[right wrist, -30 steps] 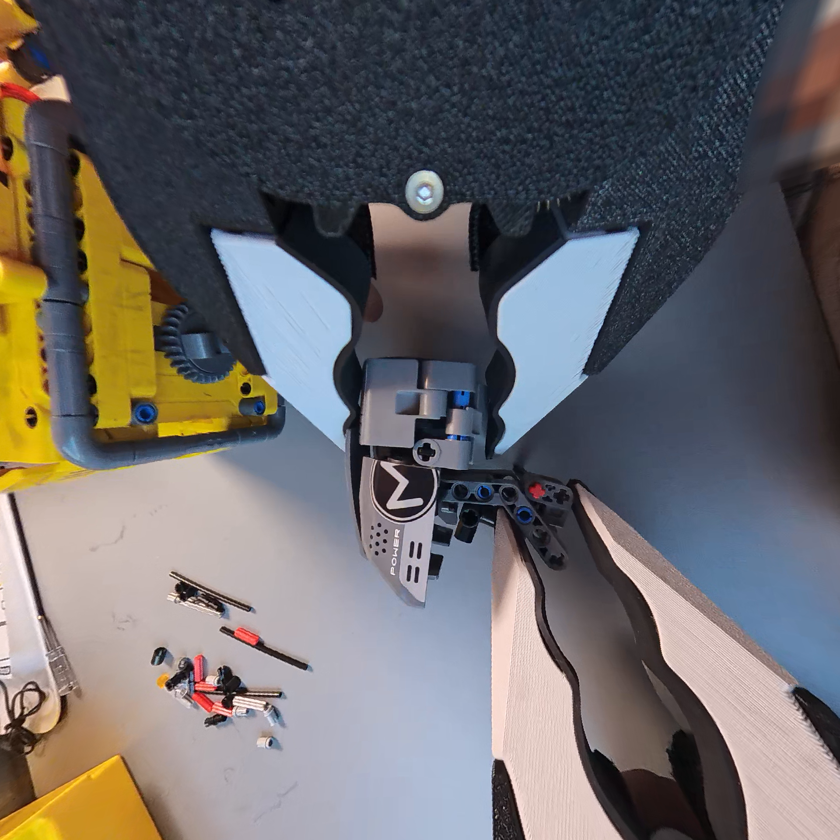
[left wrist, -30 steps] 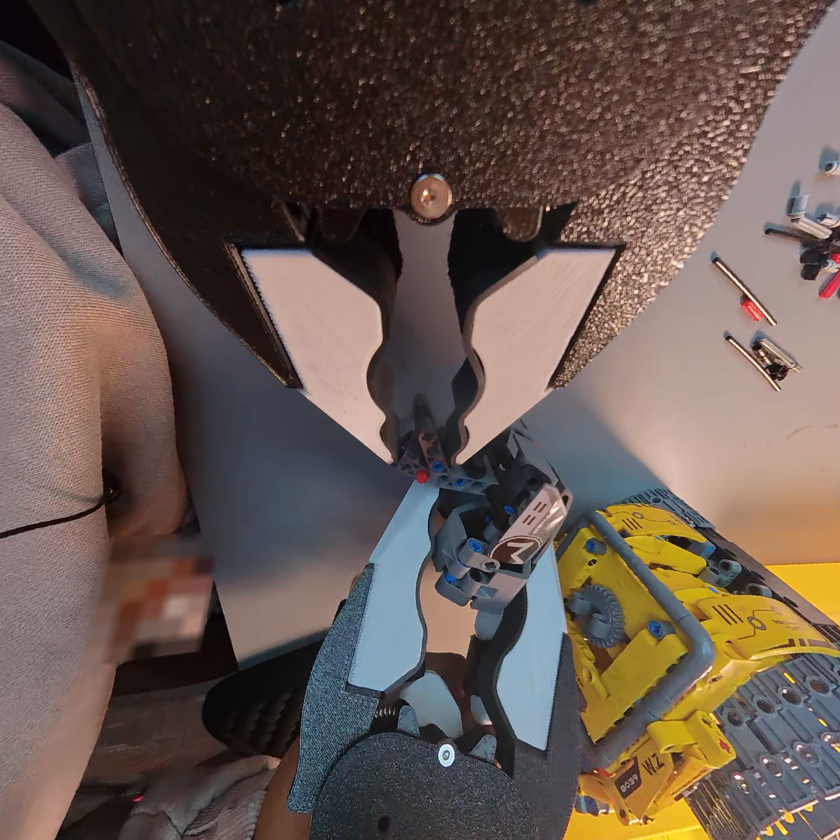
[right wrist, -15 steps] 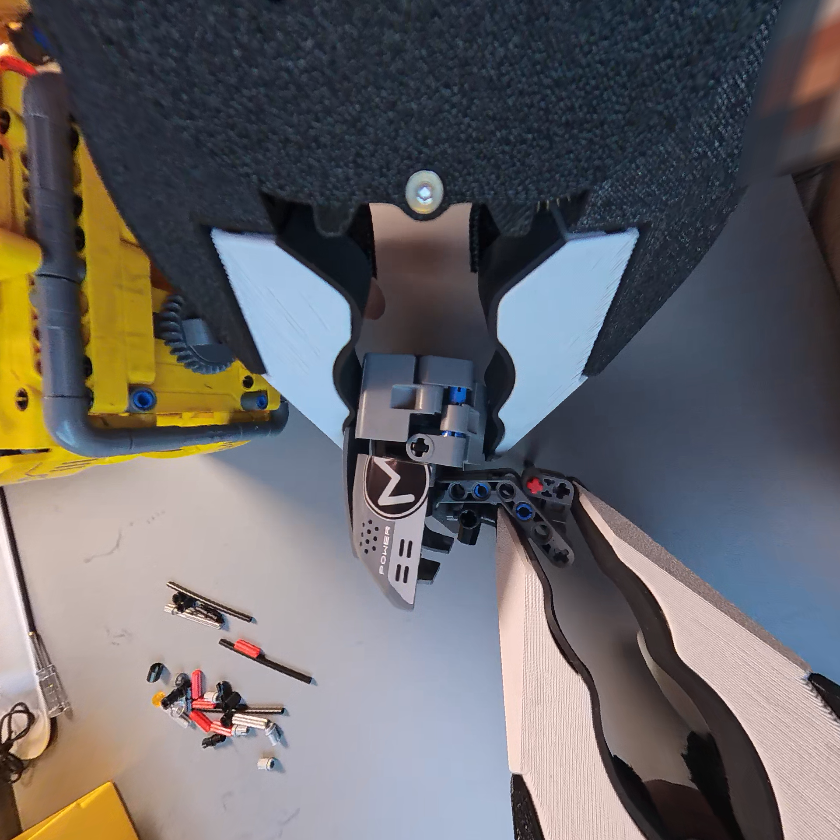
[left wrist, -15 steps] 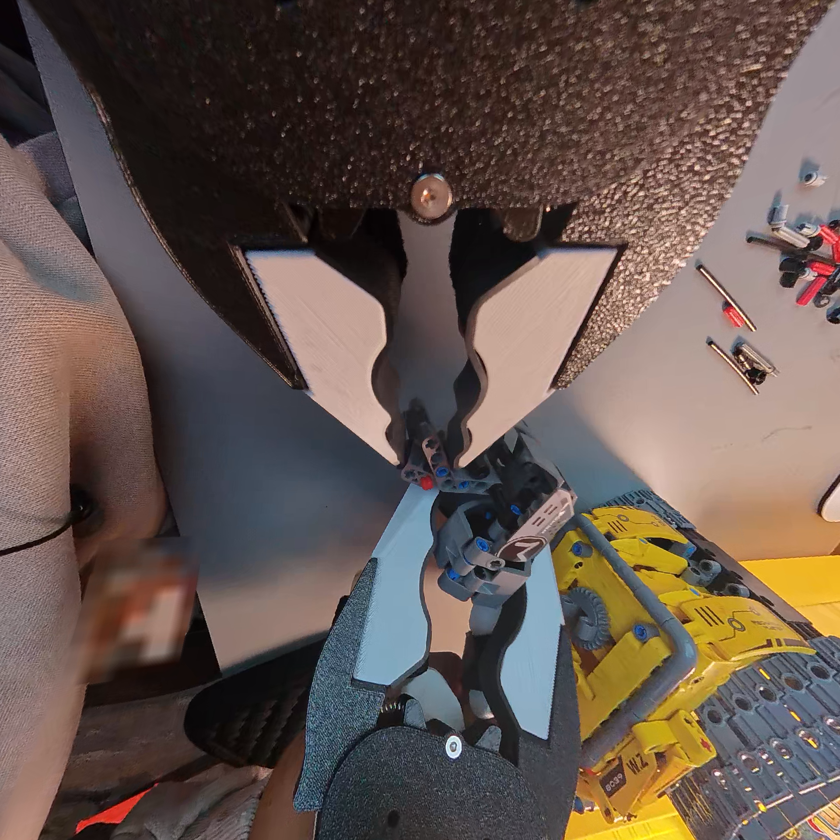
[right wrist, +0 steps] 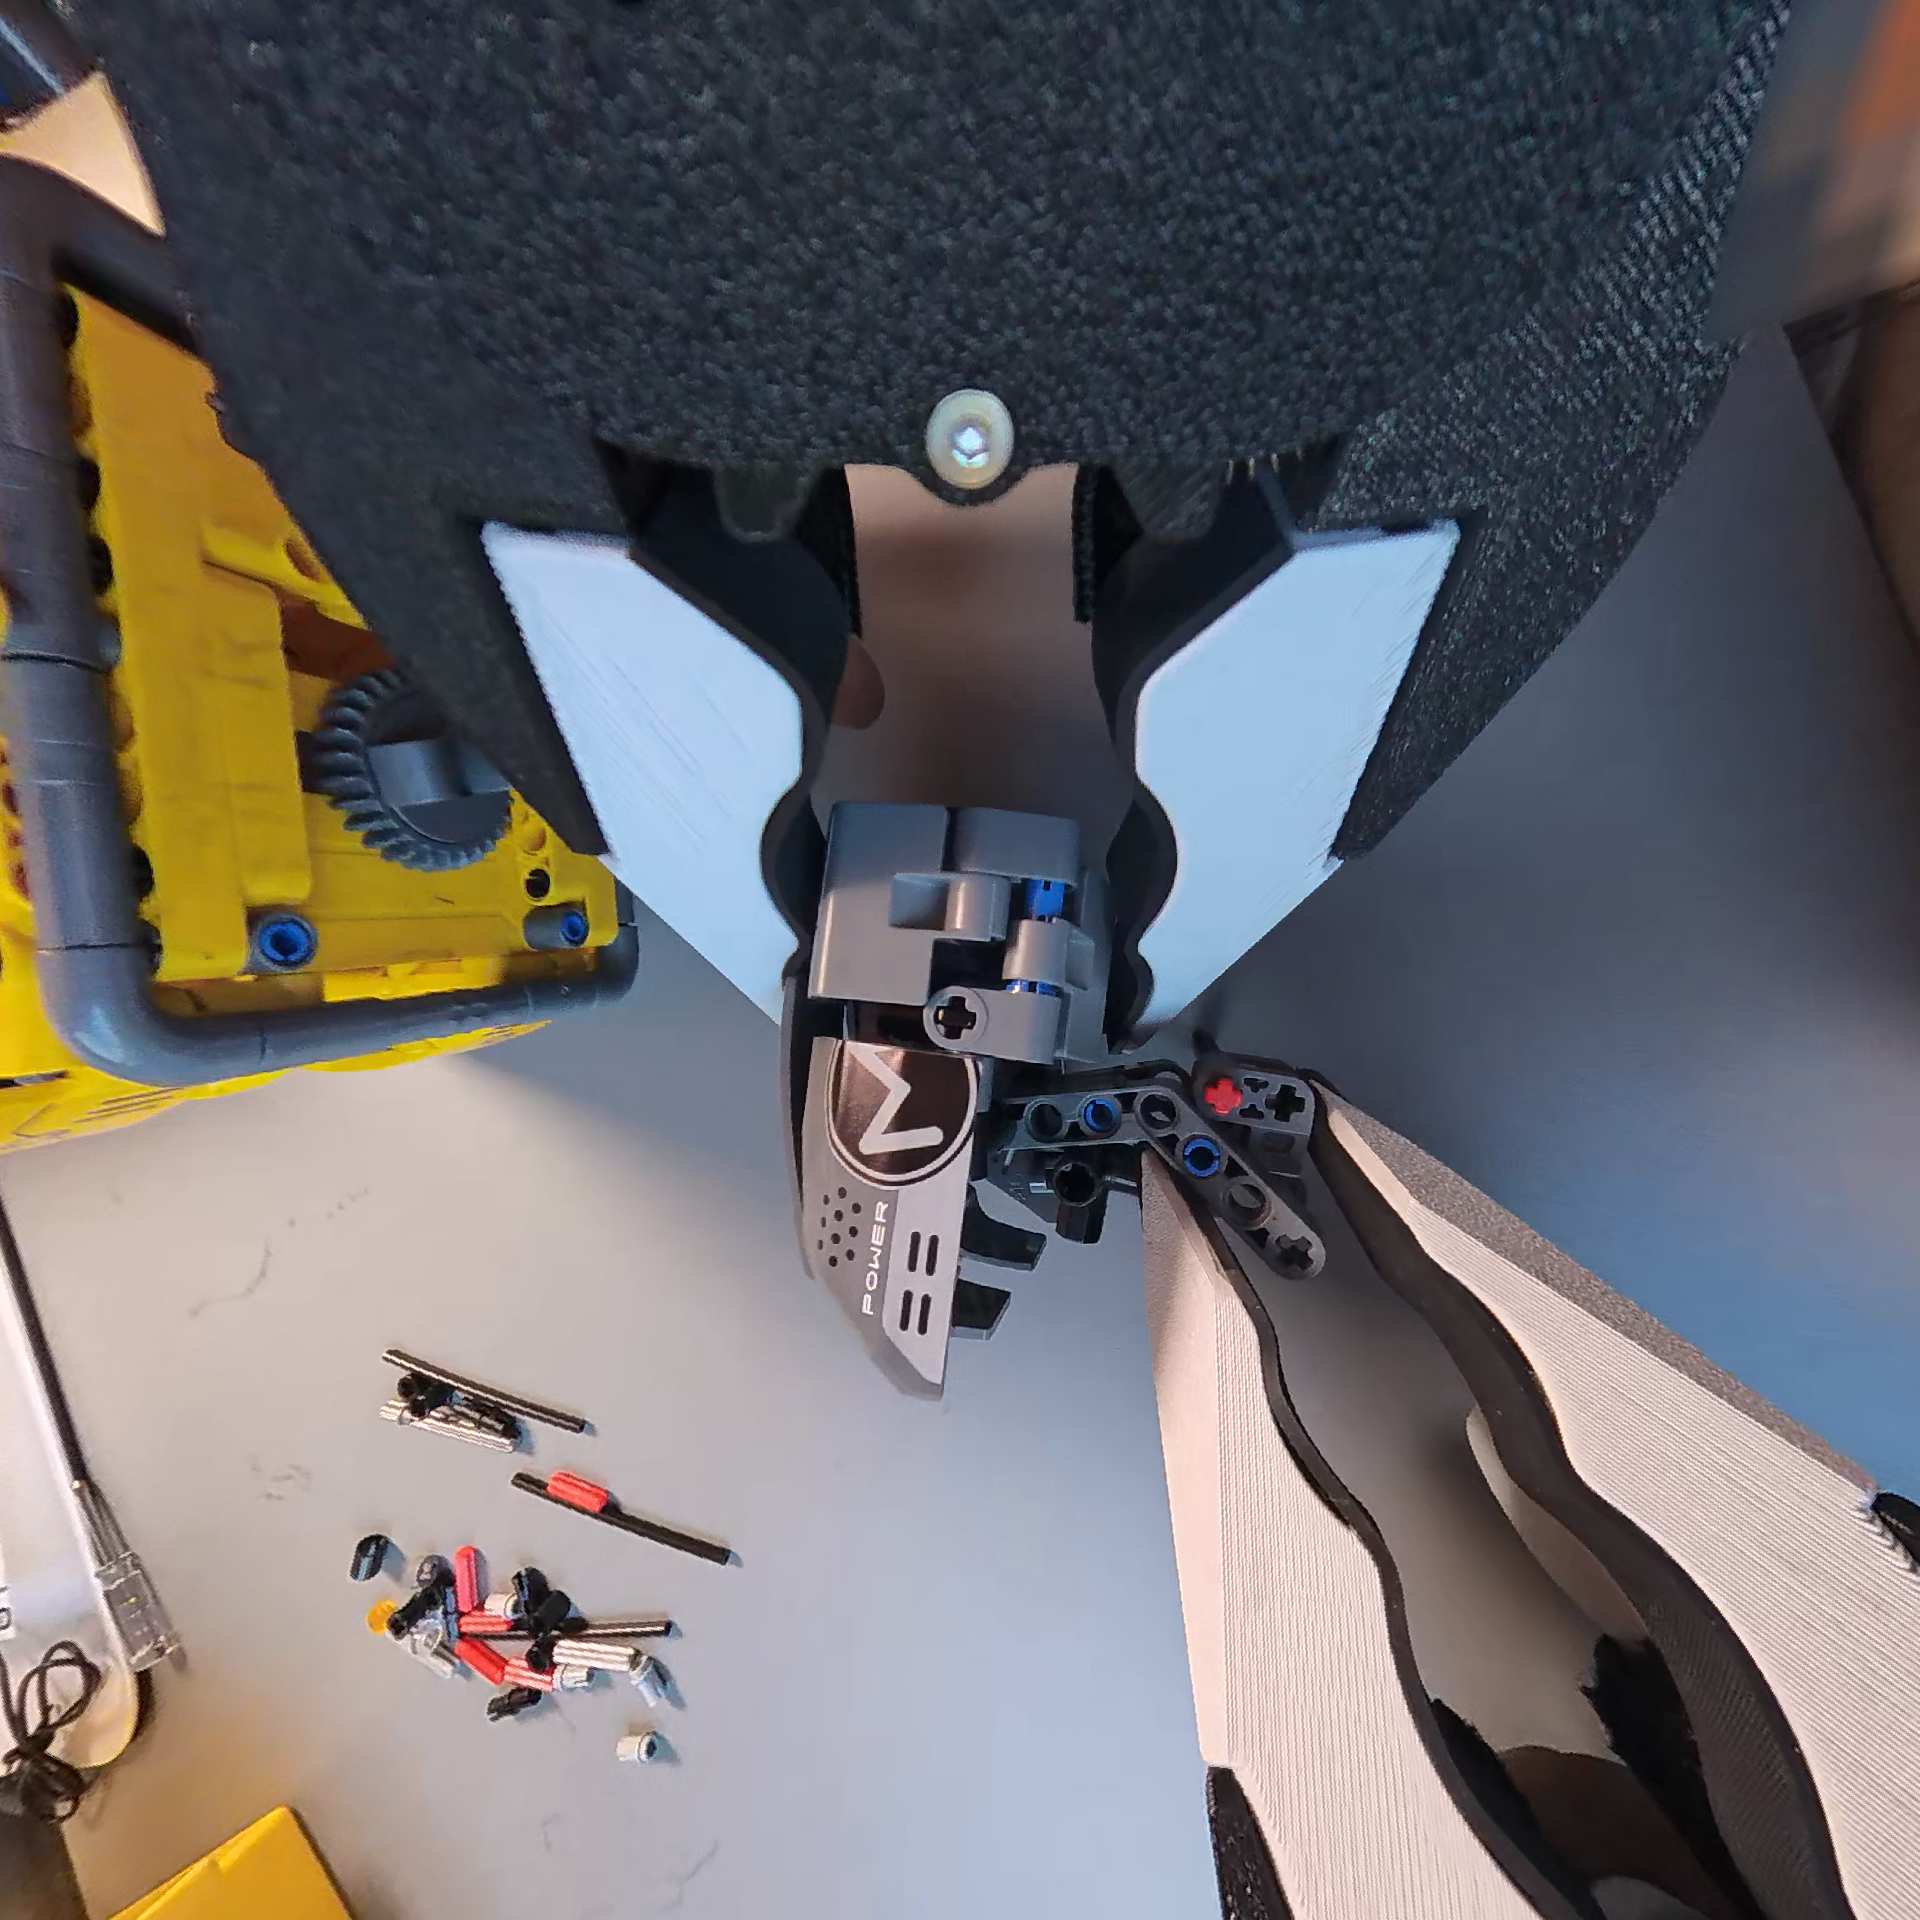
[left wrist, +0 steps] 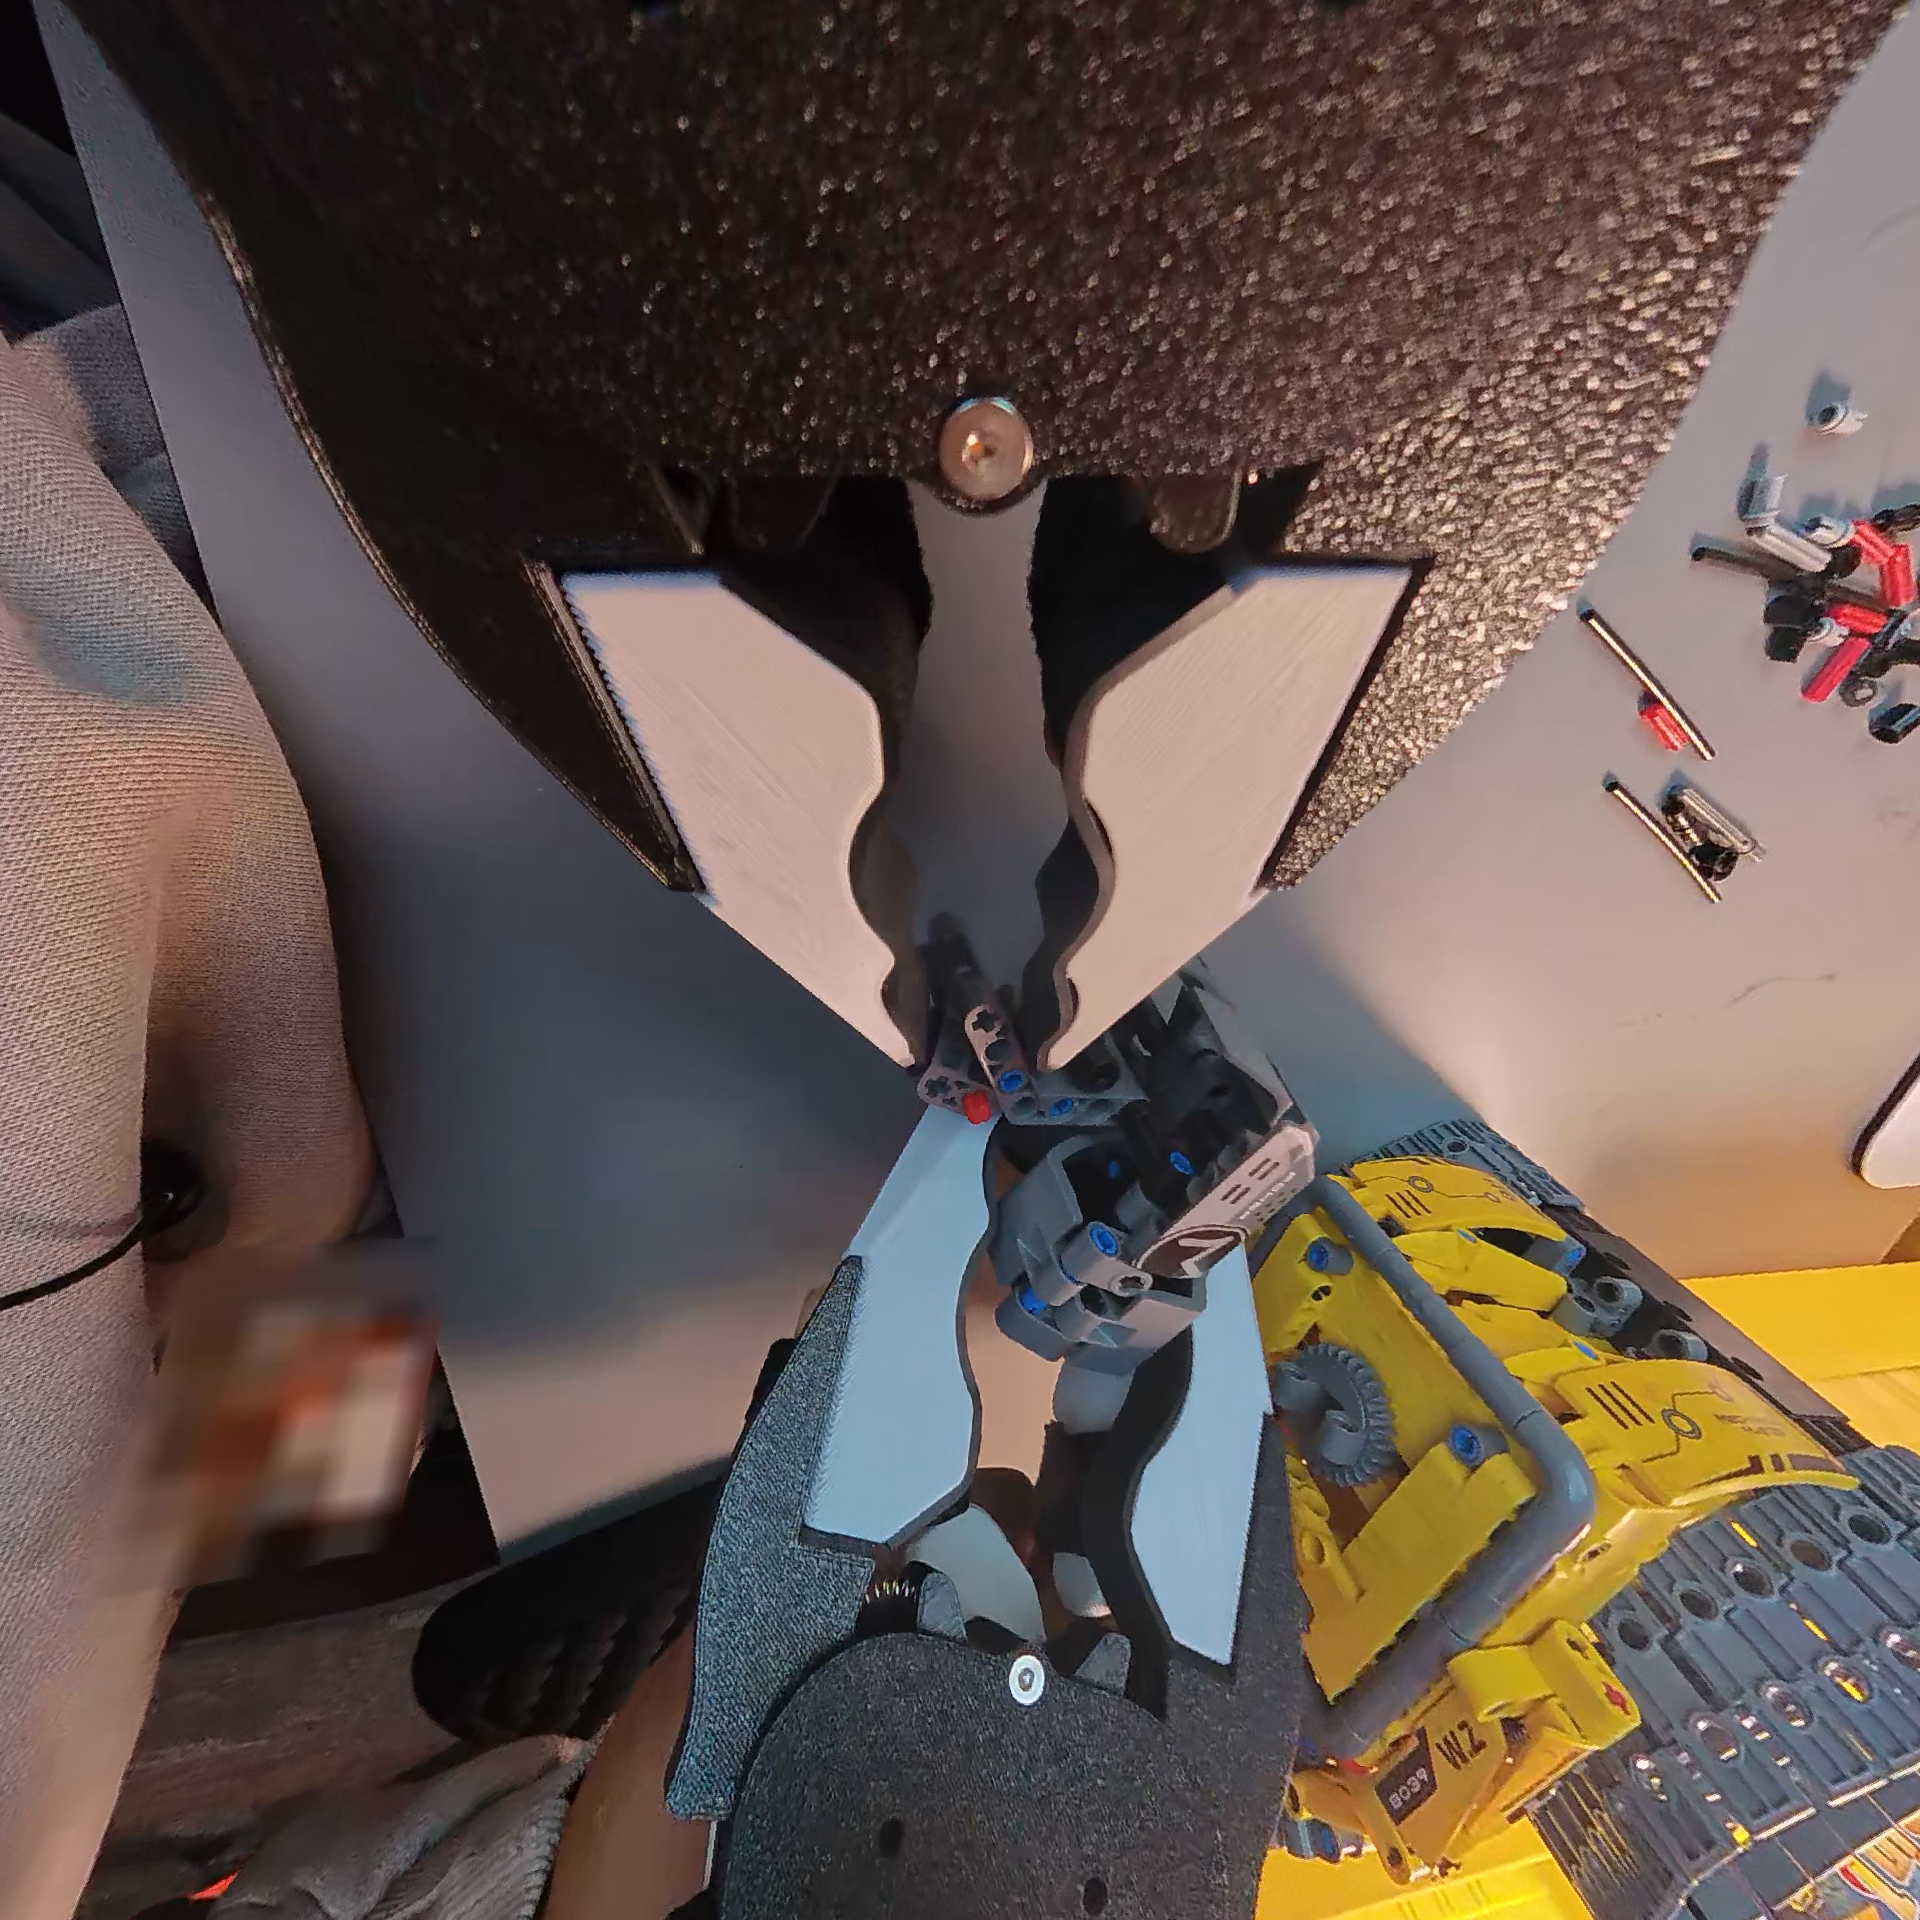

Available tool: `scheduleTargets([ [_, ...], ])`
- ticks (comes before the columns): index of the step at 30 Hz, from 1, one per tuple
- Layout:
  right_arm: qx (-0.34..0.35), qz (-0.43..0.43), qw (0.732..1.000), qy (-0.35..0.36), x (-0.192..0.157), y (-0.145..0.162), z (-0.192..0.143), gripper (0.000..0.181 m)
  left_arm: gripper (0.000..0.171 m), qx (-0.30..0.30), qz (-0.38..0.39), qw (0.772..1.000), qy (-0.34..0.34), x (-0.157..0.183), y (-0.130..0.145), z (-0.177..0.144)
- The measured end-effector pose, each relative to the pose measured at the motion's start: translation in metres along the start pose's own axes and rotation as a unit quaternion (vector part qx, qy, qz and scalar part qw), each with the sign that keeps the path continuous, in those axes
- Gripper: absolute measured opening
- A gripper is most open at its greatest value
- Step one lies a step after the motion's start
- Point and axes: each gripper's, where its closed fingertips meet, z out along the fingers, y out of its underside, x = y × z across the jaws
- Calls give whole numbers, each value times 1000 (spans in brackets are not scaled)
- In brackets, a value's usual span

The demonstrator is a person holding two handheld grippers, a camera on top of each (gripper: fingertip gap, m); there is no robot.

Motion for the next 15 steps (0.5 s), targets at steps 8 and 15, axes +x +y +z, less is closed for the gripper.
scheduleTargets([
  [8,7,5,1000,8,1,-3,2,52,17,-7,14,1000,-3,-2,2,-2],
  [15,13,12,1000,15,1,-3,3,52,17,-13,23,1000,-3,-2,2,-2],
])
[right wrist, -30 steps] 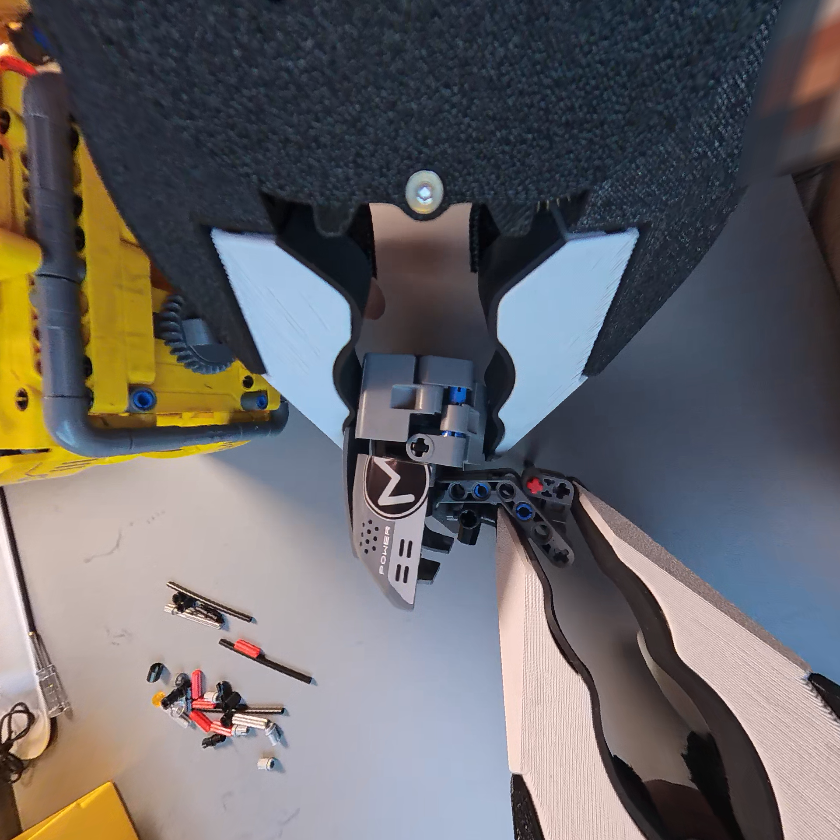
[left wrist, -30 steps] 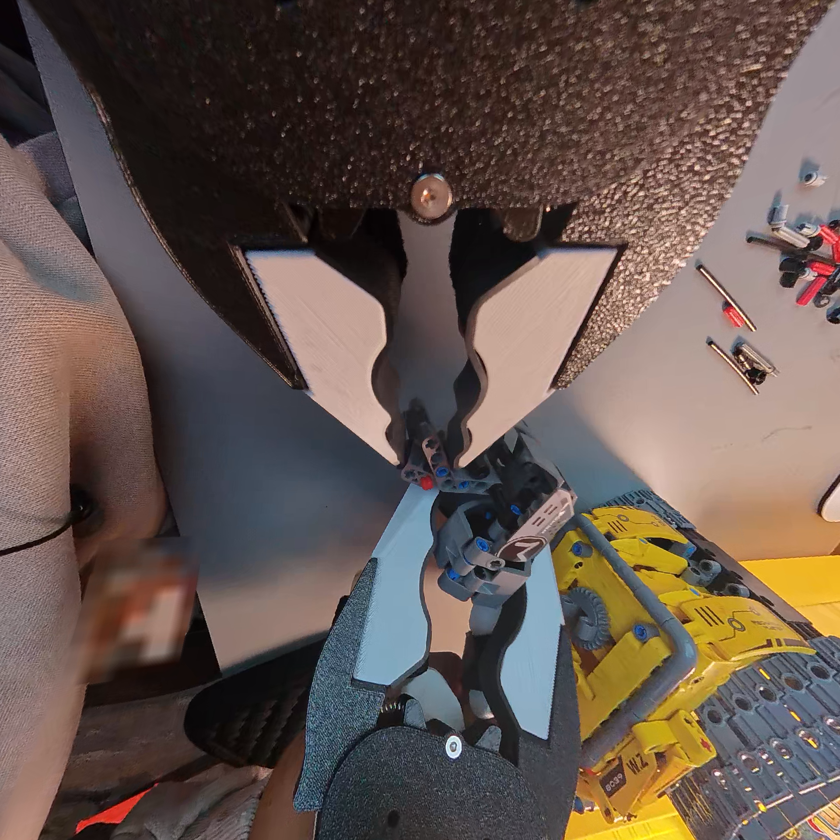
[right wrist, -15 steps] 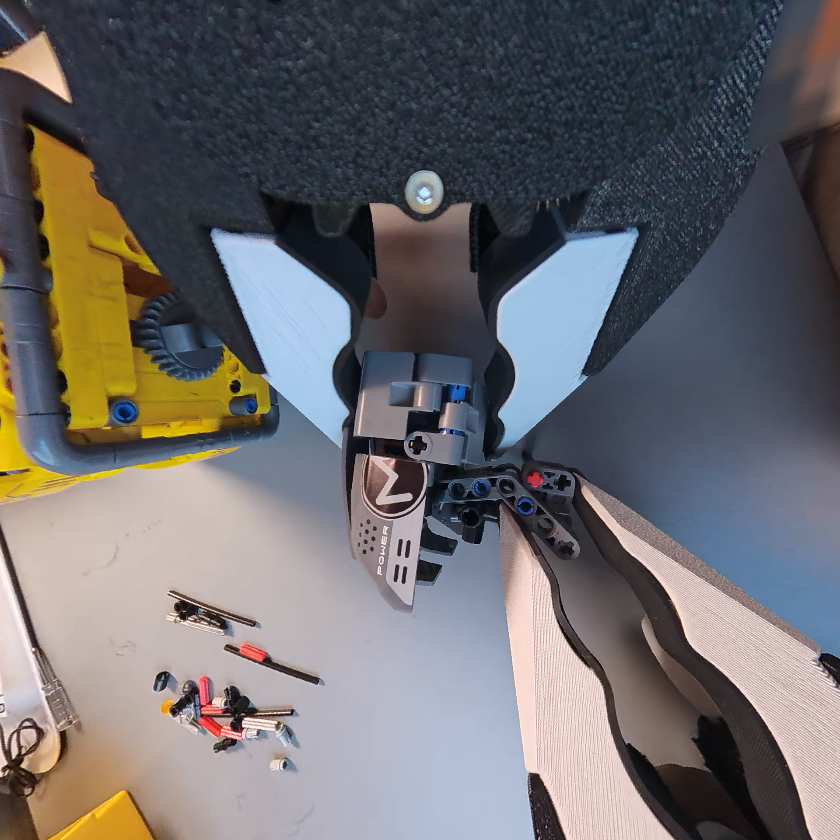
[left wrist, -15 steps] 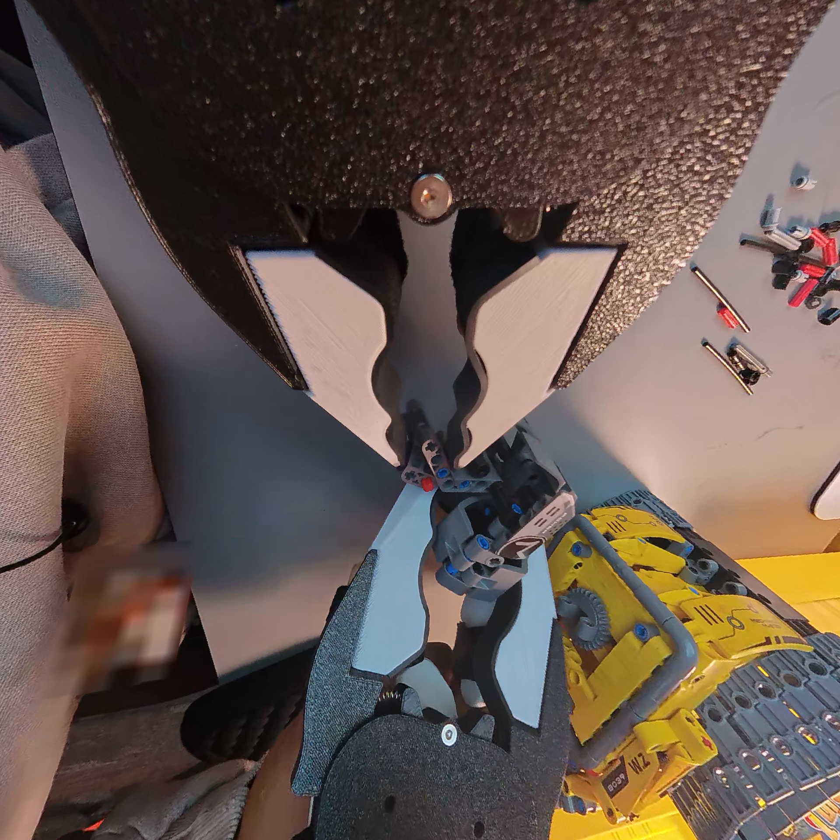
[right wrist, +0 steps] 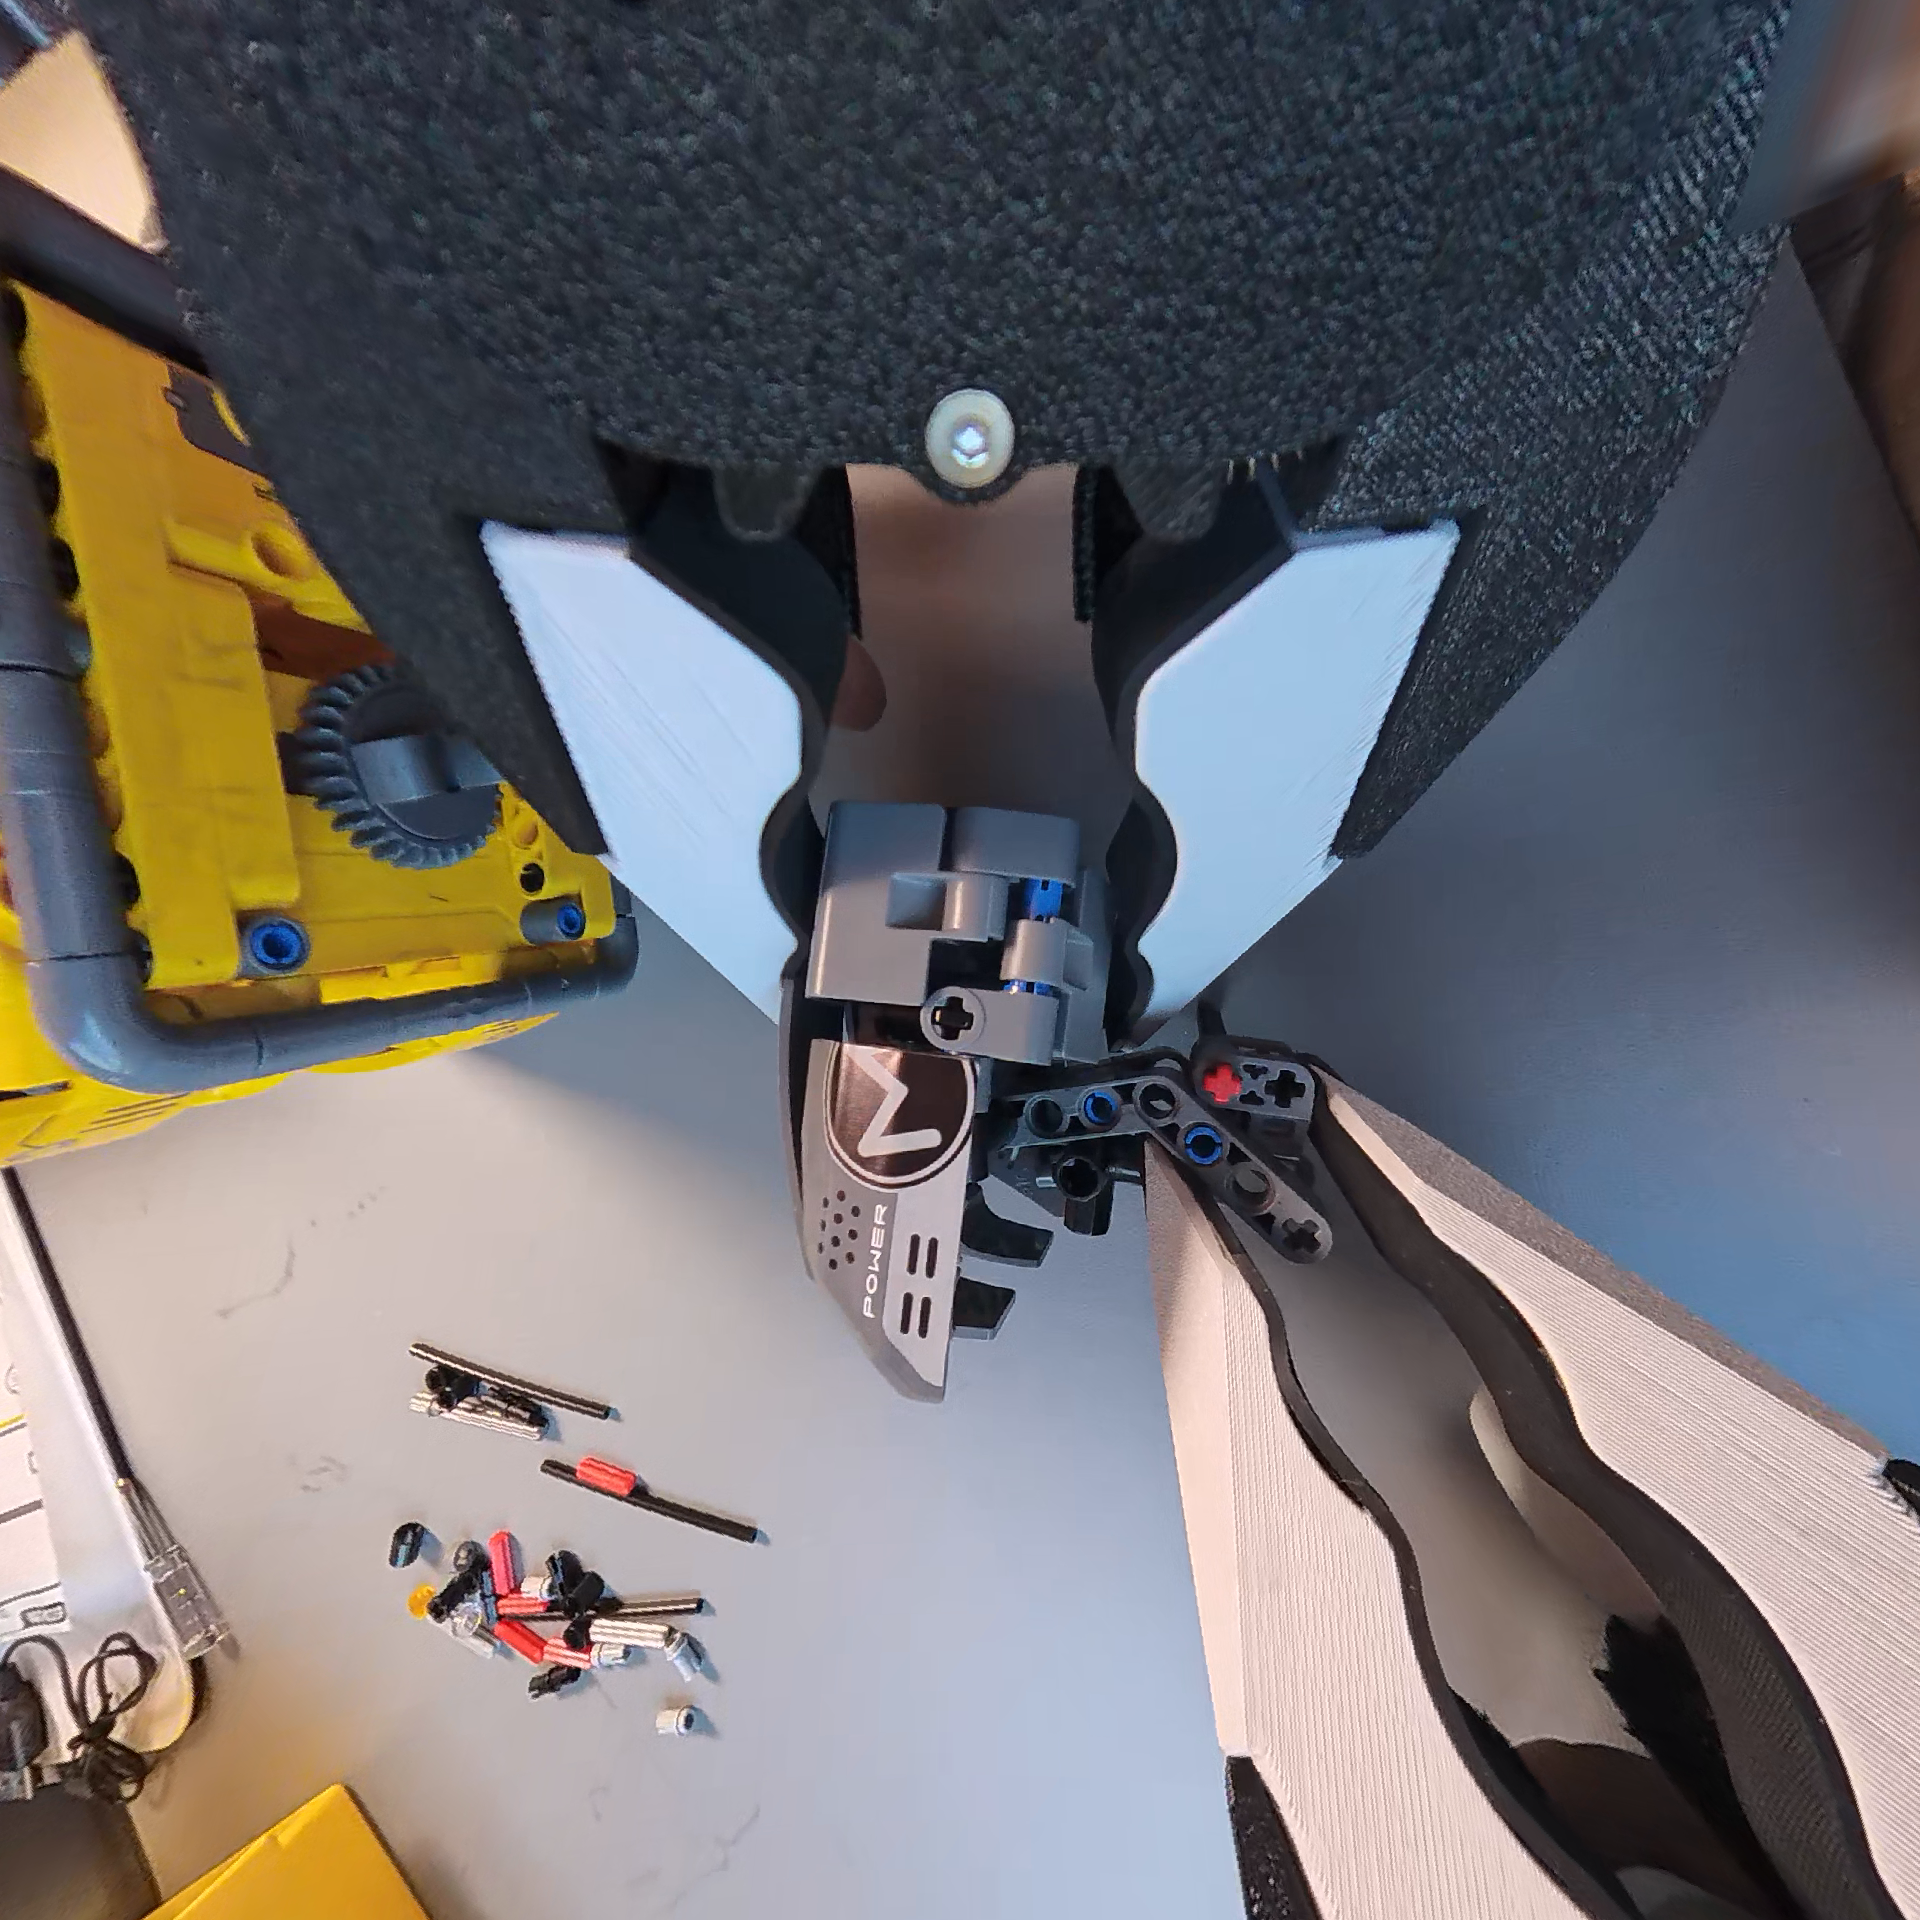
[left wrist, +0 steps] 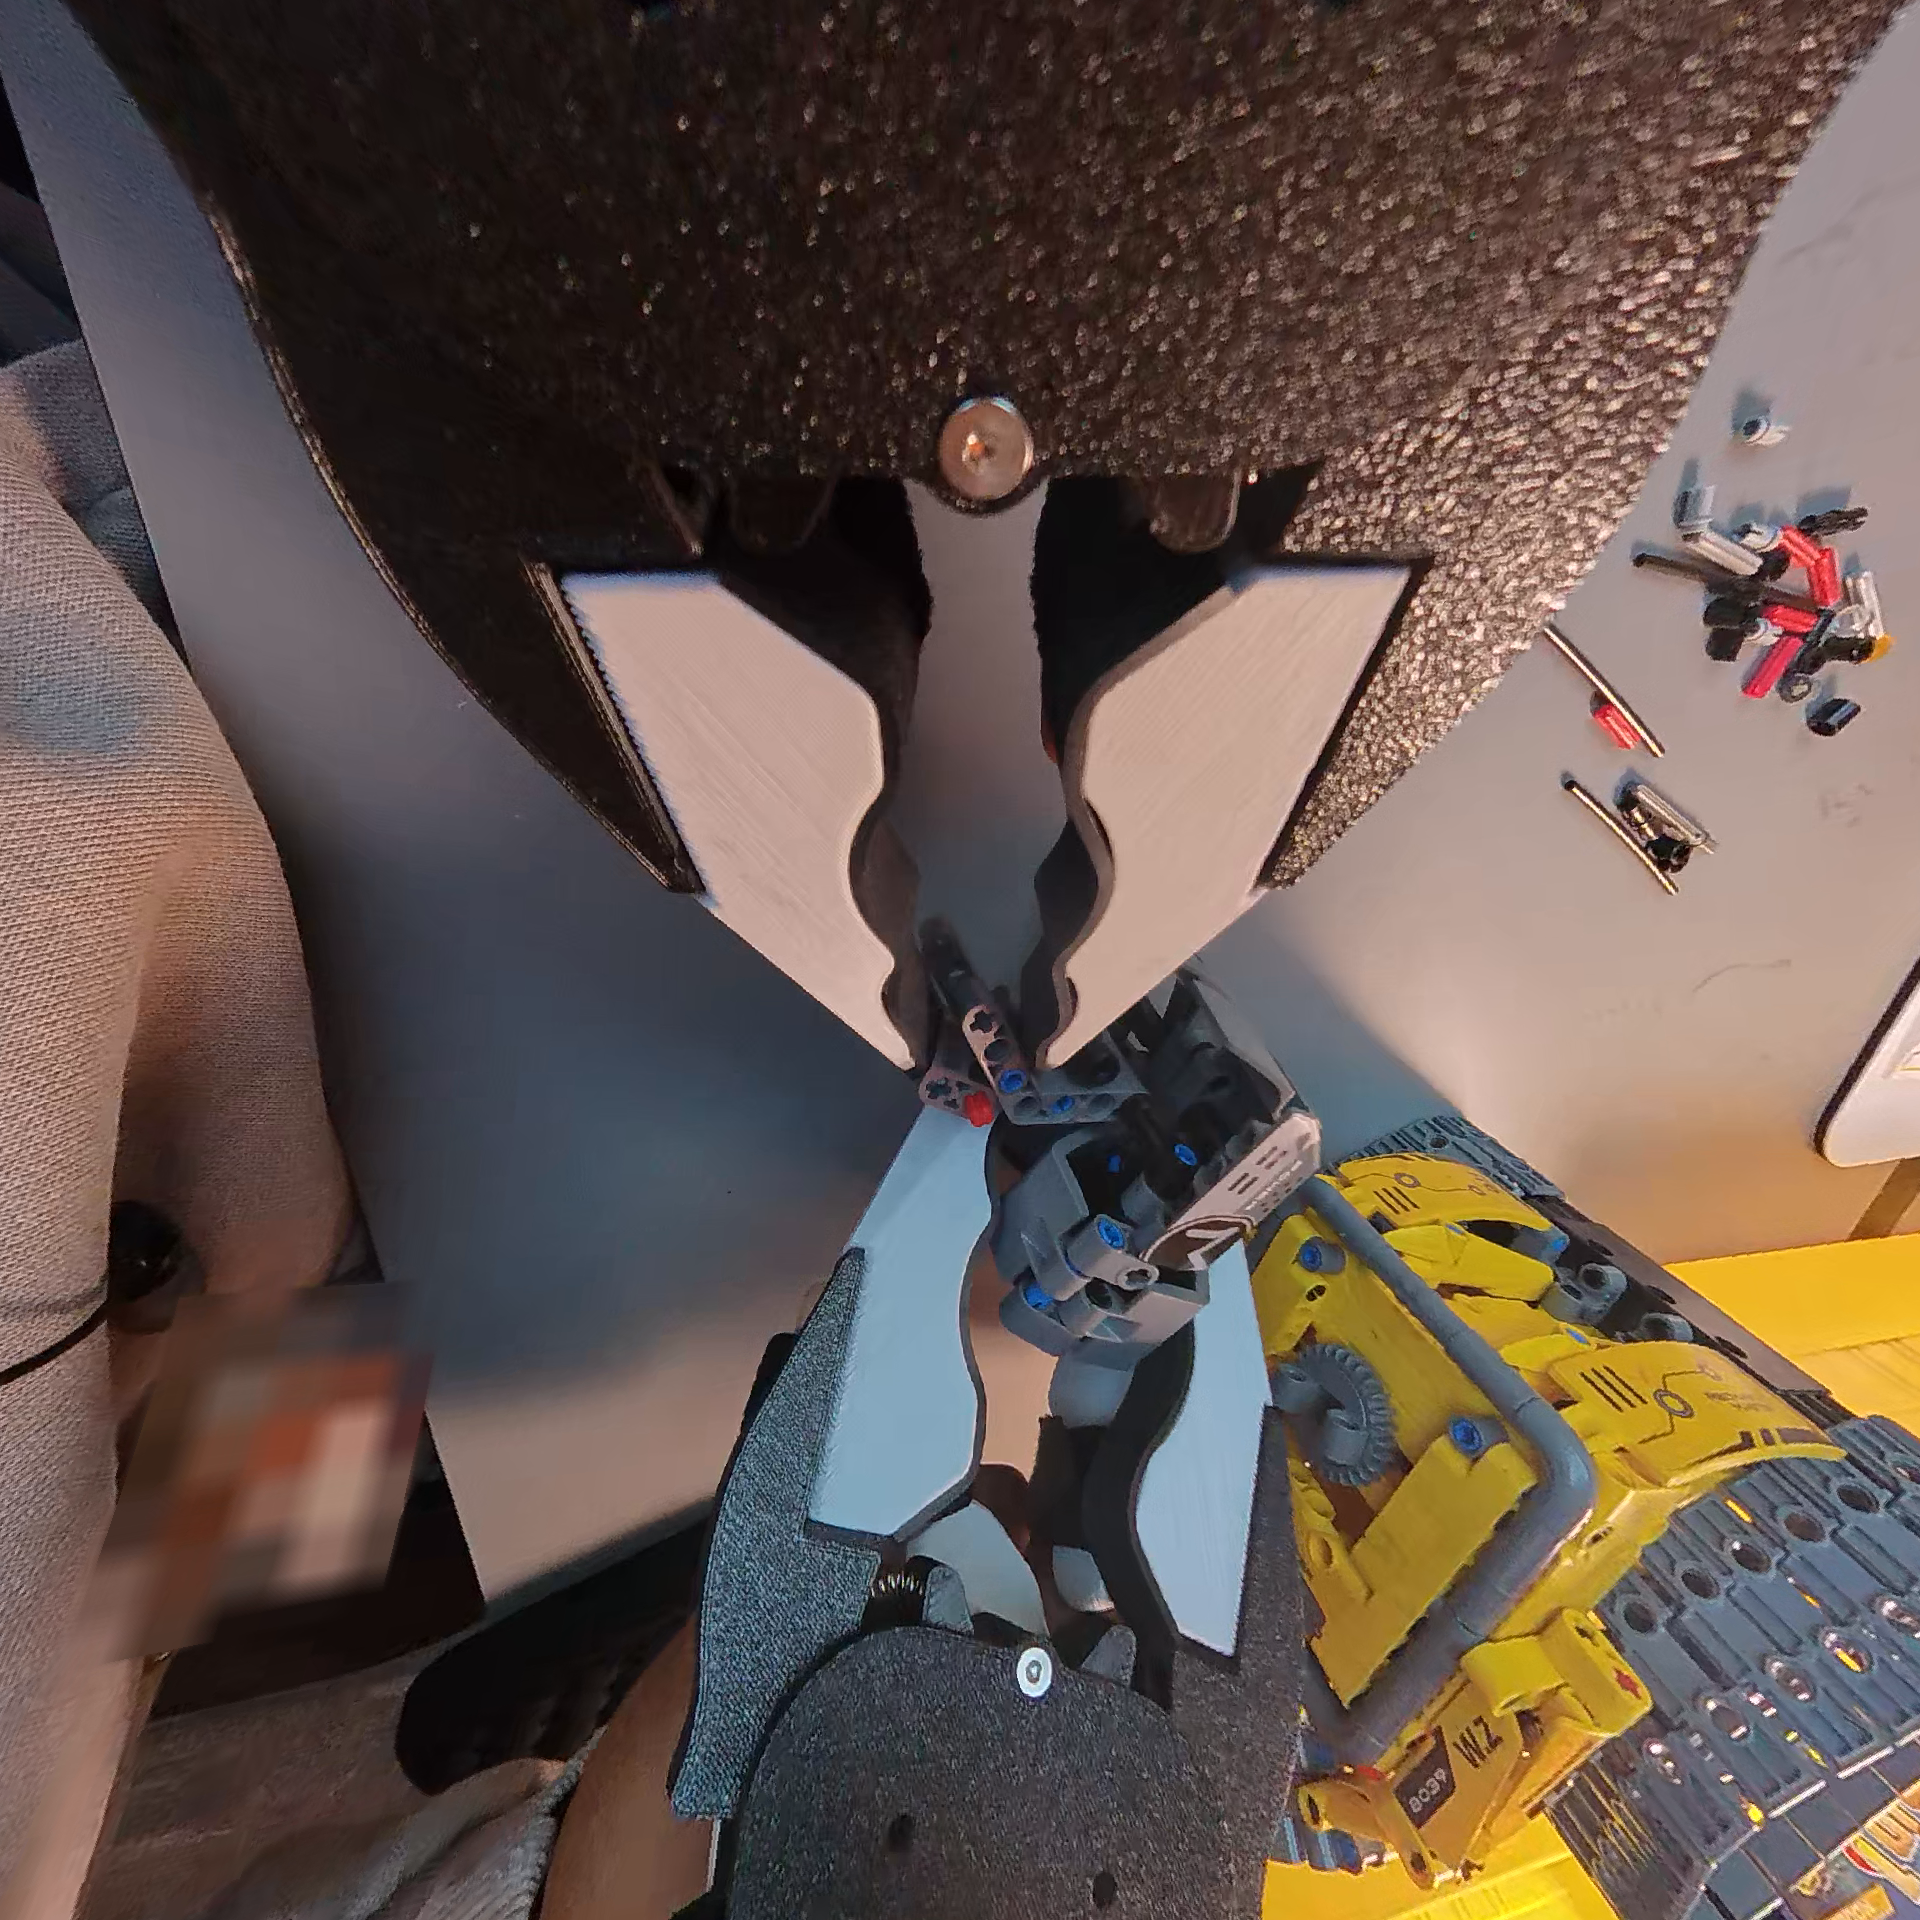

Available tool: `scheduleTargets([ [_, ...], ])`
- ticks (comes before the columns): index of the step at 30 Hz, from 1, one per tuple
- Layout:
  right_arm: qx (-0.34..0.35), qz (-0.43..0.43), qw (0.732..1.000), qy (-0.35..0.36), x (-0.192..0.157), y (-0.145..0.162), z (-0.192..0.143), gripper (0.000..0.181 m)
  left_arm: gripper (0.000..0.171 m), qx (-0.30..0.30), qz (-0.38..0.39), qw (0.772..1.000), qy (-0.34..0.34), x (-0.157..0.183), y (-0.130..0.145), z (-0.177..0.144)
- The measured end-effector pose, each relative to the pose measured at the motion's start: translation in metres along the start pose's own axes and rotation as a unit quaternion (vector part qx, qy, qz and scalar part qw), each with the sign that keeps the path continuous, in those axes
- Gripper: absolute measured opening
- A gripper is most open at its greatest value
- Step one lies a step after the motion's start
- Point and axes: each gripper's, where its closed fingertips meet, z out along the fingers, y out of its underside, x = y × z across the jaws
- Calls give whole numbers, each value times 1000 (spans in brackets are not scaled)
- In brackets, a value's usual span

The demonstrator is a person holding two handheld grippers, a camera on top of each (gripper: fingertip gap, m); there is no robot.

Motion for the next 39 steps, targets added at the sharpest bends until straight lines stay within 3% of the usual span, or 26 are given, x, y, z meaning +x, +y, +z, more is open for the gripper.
scheduleTargets([
  [13,-1,-6,1000,-3,-1,0,1,52,17,-7,10,1000,1,1,1,-1],
  [24,7,-146,983,-113,-4,-7,-12,61,19,0,-9,1000,21,8,-3,-6],
  [27,47,-123,983,-126,6,-25,-26,66,19,20,-46,998,28,3,-7,-11],
  [30,89,-130,983,-90,10,-36,-46,65,19,20,-70,997,27,-2,-5,-12],
  [34,136,-93,983,-80,-20,-34,-53,49,19,12,-84,996,18,-6,-2,-9],
  [37,163,-61,984,-44,-30,-25,-46,43,18,31,-152,988,17,-19,-6,-13],
  [39,171,9,982,-73,-44,-20,-38,40,18,60,-205,977,18,-30,-12,-19],
])
